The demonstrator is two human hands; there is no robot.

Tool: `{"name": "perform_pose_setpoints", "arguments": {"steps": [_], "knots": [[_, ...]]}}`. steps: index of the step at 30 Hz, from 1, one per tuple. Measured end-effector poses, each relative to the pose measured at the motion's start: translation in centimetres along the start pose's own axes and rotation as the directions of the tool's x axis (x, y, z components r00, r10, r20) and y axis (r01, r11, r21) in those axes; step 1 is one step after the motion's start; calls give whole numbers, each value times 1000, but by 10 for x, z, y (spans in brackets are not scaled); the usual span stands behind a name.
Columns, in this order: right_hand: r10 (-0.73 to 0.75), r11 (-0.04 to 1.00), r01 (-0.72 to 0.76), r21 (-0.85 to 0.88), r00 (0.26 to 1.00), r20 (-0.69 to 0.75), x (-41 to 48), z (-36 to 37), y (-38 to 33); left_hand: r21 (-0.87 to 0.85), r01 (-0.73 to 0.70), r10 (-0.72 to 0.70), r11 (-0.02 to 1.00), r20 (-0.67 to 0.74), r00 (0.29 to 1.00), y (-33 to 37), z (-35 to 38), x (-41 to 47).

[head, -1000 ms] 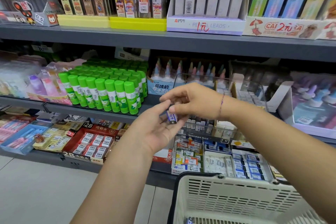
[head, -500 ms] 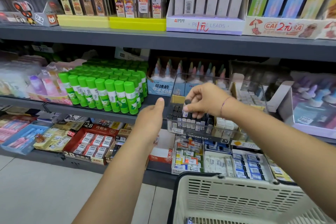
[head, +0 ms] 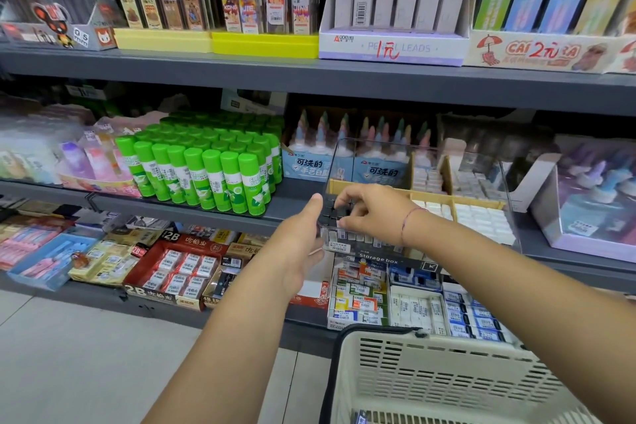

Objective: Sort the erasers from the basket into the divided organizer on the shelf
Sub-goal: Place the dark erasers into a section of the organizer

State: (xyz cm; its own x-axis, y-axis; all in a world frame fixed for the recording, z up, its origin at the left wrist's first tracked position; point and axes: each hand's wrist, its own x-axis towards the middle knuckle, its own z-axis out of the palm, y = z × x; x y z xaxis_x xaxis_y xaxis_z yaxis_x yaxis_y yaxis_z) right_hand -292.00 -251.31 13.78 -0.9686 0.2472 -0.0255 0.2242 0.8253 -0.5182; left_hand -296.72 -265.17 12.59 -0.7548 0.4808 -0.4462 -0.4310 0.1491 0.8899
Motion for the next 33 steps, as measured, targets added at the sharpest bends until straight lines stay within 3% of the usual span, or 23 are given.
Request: {"name": "perform_pose_setpoints", "arguments": {"steps": [7,12,17,24,28,30,33], "knots": [[-38,999,37,10,991,125,-8,-4,6,-38,-3,4,999,26,1000,0,0,0],[-35,994,53,-100,984,177,-9,-8,4,-34,-10,11,999,25,1000,-1,0,0],[-67,989,82,-121,990,121,-12,-15,2,-27,-14,14,1000,17,1000,-3,-1,0],[-53,974,74,215,993,-105,-43,-45,18,64,-1,3,998,-27,1000,-22,-2,0],[-3,849,125,514,973,-230,-96,-38,39,225,34,-4,974,-132,991,-50,1,-3],[25,787,68,613,990,-142,-121,-14,59,347,24,26,938,-137,990,-72,8,-10],[80,790,-173,589,980,181,-151,54,105,630,-7,71,776,-77,995,-118,15,-21]]}}
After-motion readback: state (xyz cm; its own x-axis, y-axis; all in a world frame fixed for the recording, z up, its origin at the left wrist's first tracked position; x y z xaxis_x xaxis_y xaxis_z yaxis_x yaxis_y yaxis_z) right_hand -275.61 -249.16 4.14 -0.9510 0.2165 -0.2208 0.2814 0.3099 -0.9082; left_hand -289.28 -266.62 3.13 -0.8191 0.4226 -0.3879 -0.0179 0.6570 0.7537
